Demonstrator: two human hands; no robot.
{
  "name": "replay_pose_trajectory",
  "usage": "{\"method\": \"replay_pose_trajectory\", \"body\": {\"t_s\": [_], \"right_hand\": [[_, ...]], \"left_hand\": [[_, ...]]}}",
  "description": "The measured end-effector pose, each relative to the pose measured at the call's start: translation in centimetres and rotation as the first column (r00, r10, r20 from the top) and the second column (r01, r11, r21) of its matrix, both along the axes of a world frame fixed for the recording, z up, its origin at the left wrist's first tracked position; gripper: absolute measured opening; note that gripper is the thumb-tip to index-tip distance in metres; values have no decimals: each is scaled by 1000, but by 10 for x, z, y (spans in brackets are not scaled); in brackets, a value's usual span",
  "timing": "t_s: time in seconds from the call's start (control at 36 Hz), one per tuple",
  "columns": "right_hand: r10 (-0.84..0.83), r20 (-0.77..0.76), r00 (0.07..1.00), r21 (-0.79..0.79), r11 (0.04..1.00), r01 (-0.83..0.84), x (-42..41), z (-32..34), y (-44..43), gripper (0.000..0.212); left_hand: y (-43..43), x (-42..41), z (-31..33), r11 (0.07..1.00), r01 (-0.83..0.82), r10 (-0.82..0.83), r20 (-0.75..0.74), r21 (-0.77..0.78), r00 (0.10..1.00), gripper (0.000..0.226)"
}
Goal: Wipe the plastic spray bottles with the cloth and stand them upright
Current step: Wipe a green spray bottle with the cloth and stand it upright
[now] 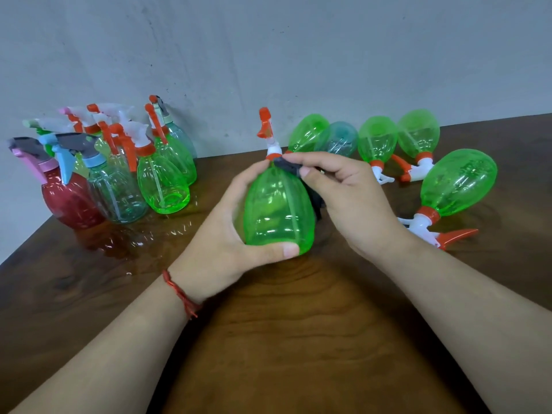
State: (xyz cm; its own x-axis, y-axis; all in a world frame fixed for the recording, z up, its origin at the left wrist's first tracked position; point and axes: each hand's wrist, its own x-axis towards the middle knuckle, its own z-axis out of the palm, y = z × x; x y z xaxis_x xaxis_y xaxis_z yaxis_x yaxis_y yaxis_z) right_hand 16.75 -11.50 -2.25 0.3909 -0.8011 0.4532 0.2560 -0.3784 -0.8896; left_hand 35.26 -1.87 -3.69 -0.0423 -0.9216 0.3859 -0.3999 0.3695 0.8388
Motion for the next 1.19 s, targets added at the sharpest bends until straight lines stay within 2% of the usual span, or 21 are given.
{"method": "replay_pose_trajectory", "body": {"t_s": [0.11,0.19,0.36,0.47,0.58,0.69,0.86,0.97,1.06,1.11,1.19], "right_hand": [[10,25,1000,40,999,-11,1,1,1,31],[-5,-3,1000,42,999,5,1,-3,-2,30],[-19,-64,998,-59,998,15,3,-9,-3,31],[-77,-151,985,-220,975,42,7,-14,-3,33],[-66,-189,980,-299,954,6,9,-16,3,31],[-75,-224,972,-361,933,-12,9,-19,8,32],[-132,-138,982,-254,963,94,9,-15,-1,34],[-21,-18,1000,-31,999,21,5,-7,-4,34],[80,94,992,132,987,-92,2,-4,-7,31],[109,146,983,185,973,-135,1,-2,-8,29],[81,134,988,182,978,-104,2,-2,-6,29]], "left_hand": [[0,7,4,1000,4,-5,71,21,997,113],[-4,9,1,999,-27,21,184,31,983,118],[-8,7,-5,995,-93,96,316,-27,944,125],[-10,8,-7,969,-246,247,179,-27,952,121],[-12,10,3,907,-420,421,8,-27,907,110],[-12,13,7,886,-462,462,-8,-28,887,111],[-8,9,-1,963,-262,266,76,-57,961,118],[-4,-1,-1,992,-116,119,66,-50,991,117],[0,-5,0,998,-43,42,-15,-43,999,112],[0,-4,1,1000,-9,8,-50,-25,999,111],[-1,1,3,1000,-6,6,50,-4,999,116]]}}
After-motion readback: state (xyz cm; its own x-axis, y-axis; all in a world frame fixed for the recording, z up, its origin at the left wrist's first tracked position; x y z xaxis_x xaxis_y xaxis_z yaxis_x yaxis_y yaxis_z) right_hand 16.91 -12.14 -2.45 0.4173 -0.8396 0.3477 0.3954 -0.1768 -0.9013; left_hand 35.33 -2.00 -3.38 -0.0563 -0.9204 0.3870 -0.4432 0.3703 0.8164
